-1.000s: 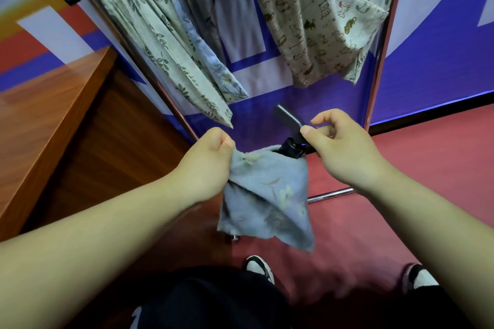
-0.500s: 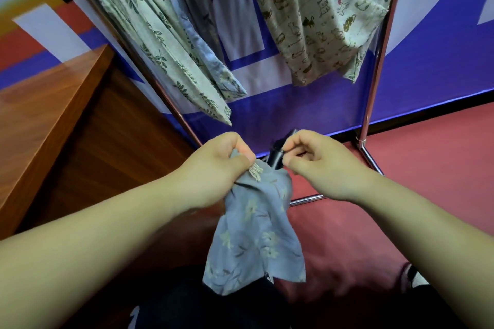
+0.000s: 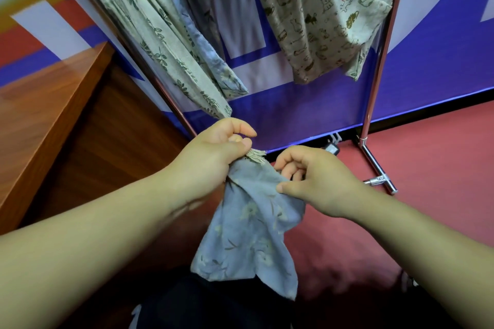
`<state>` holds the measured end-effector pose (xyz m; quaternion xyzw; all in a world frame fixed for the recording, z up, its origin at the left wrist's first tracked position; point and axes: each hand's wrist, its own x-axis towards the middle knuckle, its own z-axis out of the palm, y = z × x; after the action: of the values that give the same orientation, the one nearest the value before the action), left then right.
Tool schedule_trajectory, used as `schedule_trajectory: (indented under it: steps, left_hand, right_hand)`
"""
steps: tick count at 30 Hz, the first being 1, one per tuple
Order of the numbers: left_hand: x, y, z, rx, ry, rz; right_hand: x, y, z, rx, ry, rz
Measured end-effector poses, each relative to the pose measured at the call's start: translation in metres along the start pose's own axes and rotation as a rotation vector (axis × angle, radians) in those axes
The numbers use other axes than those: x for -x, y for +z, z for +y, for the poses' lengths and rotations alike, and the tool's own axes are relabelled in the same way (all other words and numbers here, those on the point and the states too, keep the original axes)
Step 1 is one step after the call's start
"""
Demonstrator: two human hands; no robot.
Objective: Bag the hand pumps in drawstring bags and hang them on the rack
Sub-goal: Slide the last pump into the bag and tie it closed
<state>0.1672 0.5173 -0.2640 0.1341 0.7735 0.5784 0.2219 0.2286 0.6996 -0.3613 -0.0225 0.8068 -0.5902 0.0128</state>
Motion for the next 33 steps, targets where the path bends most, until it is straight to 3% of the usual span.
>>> schedule_trajectory:
  steps: [7, 16, 19, 21, 27, 33]
  left_hand:
    - [-0.004, -0.006, 0.006, 0.093, -0.051, 0.166]
    - [-0.001, -0.002, 0.002, 0.084, -0.071, 0.121]
    - [0.001, -0.005, 0.001, -0.144, 0.049, 0.031]
    - [0.003, -0.004, 0.001, -0.297, 0.122, -0.047]
    - [0.006, -0.004, 0.001, -0.320, 0.135, -0.111]
    - [0.000, -0.010, 0.000, -0.345, 0.148, -0.064]
  right_hand:
    - [0.005, -0.004, -0.014, -0.312, -0.018, -0.207]
    - [0.007, -0.002, -0.025, -0.448, 0.050, -0.097]
    - [0.006, -0.001, -0.030, -0.318, -0.010, 0.077]
    - [0.007, -0.002, -0.033, -0.187, -0.022, 0.106]
    - [0.007, -0.007, -0.024, 0.075, -0.051, -0.046]
    - [0.025, -0.011, 0.000, 0.281, 0.039, -0.342]
